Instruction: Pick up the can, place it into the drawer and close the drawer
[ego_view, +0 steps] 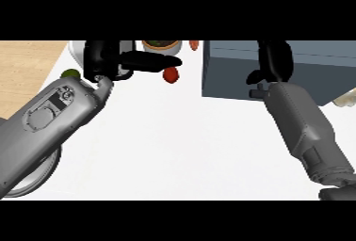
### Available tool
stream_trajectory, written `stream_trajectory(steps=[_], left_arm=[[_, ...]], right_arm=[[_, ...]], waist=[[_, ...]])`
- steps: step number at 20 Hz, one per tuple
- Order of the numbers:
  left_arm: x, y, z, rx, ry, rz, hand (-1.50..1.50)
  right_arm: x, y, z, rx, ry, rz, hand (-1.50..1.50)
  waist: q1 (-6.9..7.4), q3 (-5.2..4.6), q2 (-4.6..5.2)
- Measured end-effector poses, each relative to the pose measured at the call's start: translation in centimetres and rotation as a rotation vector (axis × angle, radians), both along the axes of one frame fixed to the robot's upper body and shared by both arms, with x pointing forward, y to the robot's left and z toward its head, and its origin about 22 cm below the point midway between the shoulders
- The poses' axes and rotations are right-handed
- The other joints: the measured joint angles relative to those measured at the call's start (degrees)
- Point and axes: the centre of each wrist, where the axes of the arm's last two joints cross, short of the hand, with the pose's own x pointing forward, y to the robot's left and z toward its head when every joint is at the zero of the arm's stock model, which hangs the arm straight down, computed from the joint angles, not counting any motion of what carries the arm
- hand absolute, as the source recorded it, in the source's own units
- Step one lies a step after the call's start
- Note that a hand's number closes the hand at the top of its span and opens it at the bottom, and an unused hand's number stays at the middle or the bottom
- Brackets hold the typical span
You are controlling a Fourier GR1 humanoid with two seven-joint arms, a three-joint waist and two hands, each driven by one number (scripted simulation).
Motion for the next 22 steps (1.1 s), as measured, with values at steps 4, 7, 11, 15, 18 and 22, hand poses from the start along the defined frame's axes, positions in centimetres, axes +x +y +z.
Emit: stream_trajectory(steps=[4, 7, 11, 15, 18, 22], left_arm=[[-0.5, 0.8, -0.6, 0.002, 0.004, 0.003, -1.50], [-1.0, 1.2, -1.2, 0.003, 0.003, 0.000, -1.50], [-1.6, 2.0, -1.7, 0.009, 0.001, -0.008, -1.50], [-1.9, 2.4, -2.1, 0.004, 0.005, -0.007, -1.50], [-2.2, 2.5, -2.4, 0.003, 0.003, -0.007, -1.50], [-2.6, 2.8, -3.0, -0.002, 0.004, -0.007, -1.50]], right_arm=[[0.5, 0.1, 0.6, 0.001, 0.019, -0.002, -1.50], [0.8, 0.4, 0.9, -0.005, 0.031, -0.009, -1.50], [0.9, 0.3, 1.0, 0.007, 0.042, 0.016, -1.50], [1.1, 0.4, 1.4, 0.073, 0.027, 0.069, -1.50], [1.2, 0.6, 1.7, 0.158, 0.018, 0.108, -1.50], [1.4, 0.9, 2.0, 0.284, -0.001, 0.154, -1.50]], waist=[[-0.11, 0.11, 0.24], [-0.26, 0.21, 0.39], [-0.22, 0.20, 0.46], [-0.72, 0.30, 0.62], [-1.08, 0.41, 0.65], [-1.40, 0.45, 0.65]])
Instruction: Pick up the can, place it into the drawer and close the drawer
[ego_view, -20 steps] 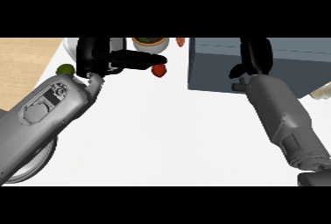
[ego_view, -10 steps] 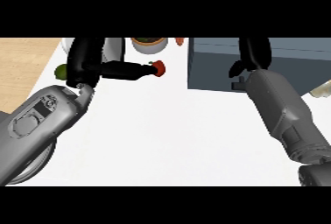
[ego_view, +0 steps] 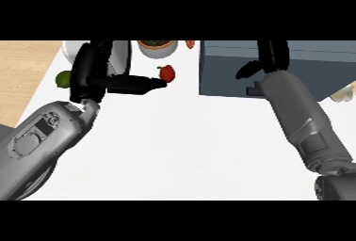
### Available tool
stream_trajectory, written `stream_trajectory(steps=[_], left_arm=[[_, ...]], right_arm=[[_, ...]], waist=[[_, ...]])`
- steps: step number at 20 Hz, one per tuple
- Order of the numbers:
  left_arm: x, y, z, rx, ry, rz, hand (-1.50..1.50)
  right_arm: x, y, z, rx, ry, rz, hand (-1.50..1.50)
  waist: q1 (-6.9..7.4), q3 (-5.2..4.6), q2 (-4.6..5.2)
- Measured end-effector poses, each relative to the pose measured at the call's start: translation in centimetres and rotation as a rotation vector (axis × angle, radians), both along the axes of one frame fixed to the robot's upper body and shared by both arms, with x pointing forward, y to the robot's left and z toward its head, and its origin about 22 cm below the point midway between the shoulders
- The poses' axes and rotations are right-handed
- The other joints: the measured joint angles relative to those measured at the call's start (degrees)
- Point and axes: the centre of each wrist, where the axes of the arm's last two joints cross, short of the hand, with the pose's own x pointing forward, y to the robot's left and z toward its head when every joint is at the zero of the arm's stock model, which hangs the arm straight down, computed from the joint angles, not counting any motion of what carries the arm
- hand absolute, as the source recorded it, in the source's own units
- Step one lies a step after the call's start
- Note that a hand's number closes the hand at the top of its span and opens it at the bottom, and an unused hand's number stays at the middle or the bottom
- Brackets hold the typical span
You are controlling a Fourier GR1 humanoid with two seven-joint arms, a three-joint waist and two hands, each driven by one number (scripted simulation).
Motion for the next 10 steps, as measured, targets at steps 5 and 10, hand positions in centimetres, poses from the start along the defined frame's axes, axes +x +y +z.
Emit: stream_trajectory(steps=[5, 10], left_arm=[[-0.5, 0.5, -0.8, -0.003, 0.006, 0.014, -1.50], [-0.9, 1.3, -1.5, -0.003, 0.004, 0.039, -1.50]], right_arm=[[0.3, 1.3, 0.6, 0.206, 0.003, 0.064, -1.50], [0.6, 1.9, 1.4, 0.396, 0.013, 0.113, -1.50]], waist=[[-0.42, 0.13, -0.09], [-0.83, 0.15, -0.15]])
